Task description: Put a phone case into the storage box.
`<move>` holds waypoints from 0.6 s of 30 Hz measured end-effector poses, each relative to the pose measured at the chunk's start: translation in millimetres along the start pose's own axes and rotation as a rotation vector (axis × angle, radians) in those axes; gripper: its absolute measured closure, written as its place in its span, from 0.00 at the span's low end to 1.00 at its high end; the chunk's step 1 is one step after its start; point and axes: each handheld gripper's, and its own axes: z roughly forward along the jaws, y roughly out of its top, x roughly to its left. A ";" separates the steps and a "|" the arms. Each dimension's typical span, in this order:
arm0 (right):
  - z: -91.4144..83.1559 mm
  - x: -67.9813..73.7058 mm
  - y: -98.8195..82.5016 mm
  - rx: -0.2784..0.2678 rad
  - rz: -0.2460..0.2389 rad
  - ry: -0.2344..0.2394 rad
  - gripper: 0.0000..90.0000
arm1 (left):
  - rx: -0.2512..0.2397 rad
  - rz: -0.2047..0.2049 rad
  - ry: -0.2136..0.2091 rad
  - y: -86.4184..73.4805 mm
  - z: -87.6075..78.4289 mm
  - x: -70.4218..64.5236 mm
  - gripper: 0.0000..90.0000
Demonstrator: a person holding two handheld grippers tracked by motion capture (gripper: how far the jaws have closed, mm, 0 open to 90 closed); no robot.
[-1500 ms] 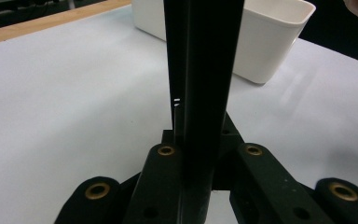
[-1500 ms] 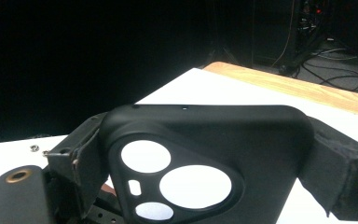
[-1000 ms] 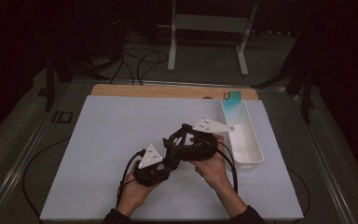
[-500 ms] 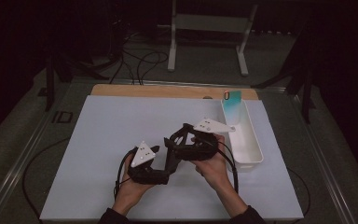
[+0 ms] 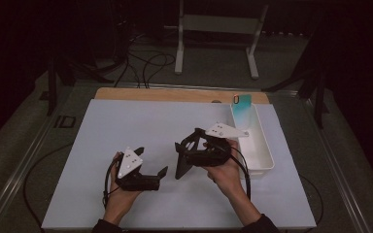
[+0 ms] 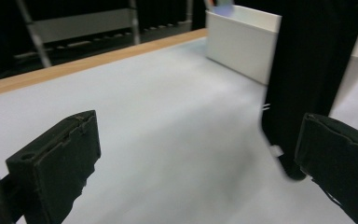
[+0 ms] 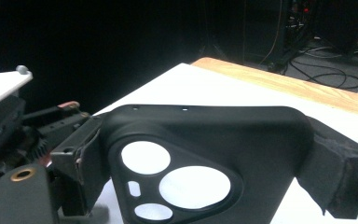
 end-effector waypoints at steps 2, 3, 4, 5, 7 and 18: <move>-0.4 -0.9 -0.3 0.002 0.001 -0.003 0.15 | -0.003 -0.001 0.028 -5.1 -6.7 5.4 0.00; -0.4 -1.2 -0.3 0.002 0.001 -0.005 0.15 | -0.004 0.000 0.041 -7.6 -10.1 7.9 0.00; -0.4 -1.6 -0.2 0.002 0.001 -0.005 0.15 | -0.007 -0.002 0.057 -10.7 -14.1 11.0 0.00; -0.5 -2.0 0.1 0.002 0.000 -0.008 0.15 | -0.008 -0.001 0.063 -12.6 -16.6 12.9 0.00; -0.6 -3.1 0.9 0.001 -0.010 -0.012 0.15 | -0.024 0.000 0.069 -17.9 -23.7 17.5 0.00; -3.8 -10.2 9.2 -0.009 -0.018 -0.042 0.15 | -0.004 -0.006 0.162 -42.9 -50.3 36.4 0.00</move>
